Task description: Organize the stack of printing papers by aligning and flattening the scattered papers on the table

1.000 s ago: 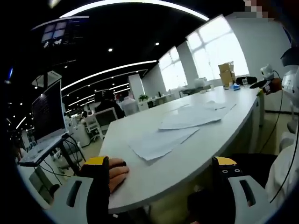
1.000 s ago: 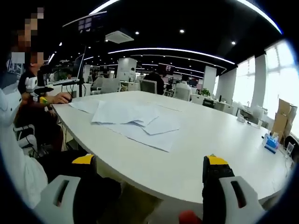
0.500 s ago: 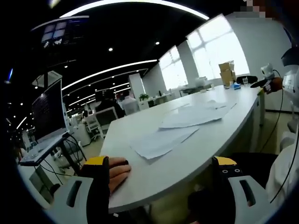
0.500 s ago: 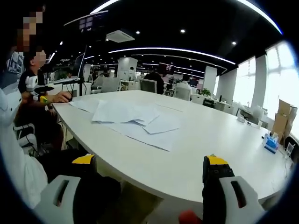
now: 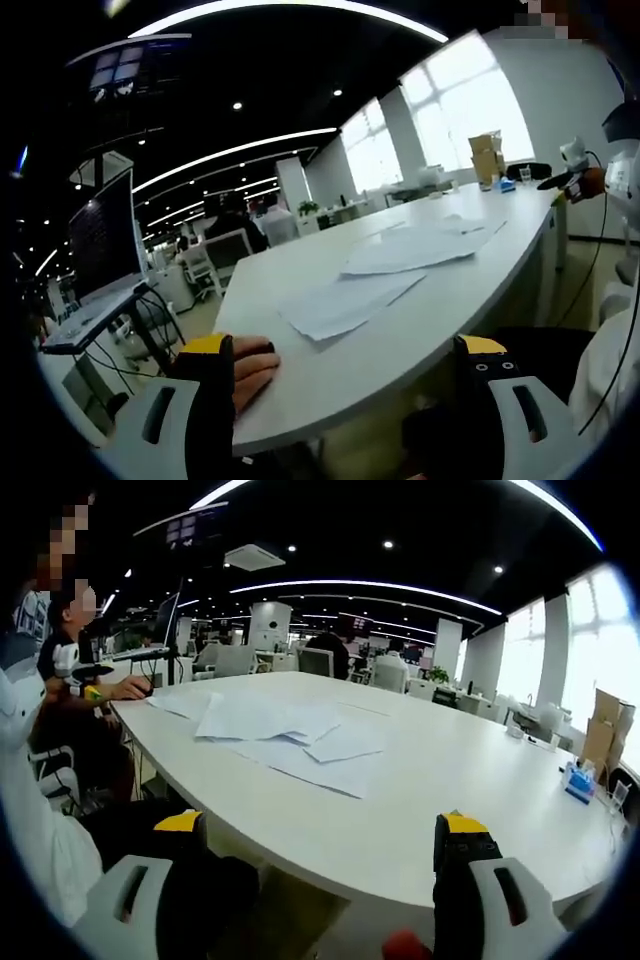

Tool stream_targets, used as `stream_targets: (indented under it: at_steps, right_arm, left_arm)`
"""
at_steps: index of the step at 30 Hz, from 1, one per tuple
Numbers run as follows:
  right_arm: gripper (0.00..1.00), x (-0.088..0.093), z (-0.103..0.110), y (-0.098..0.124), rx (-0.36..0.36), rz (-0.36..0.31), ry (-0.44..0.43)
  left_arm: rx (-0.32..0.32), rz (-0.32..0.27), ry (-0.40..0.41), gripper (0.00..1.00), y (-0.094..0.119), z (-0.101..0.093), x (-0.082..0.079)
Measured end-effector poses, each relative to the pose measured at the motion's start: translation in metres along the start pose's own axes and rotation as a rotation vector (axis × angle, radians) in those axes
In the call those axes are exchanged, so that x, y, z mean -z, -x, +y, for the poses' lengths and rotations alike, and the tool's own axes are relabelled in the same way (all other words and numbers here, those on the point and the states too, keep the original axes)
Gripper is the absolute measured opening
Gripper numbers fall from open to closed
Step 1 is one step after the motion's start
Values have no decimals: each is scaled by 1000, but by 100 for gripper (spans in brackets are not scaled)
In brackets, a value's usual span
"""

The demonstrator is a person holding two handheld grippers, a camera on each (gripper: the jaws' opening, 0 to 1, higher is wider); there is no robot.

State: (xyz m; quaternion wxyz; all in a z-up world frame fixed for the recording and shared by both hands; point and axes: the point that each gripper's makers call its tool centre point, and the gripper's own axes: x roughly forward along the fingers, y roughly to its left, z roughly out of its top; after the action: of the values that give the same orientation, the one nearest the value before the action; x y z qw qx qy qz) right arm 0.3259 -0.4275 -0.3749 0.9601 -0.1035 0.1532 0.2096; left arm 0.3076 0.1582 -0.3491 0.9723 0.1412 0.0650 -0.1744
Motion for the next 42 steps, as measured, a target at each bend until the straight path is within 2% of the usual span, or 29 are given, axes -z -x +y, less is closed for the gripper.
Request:
stream_targets:
  at_steps: [27,37,40,42]
  right_arm:
    - [89,2,-2,-4,11,8,-15]
    - [89,-2,-1,-3,10,1,-4]
    - [89,-14,-3,-3,4,-5,9]
    - [89,-35,-6,-2,3,-42,25]
  left_arm:
    - [-8,-14,5,93,0,4,-3]
    - [3,-18,0,93,-8,2,-7]
    - [20,-9,-18,93,-12,1,-12]
    - [26,-10,-35,93,-13,4,-25]
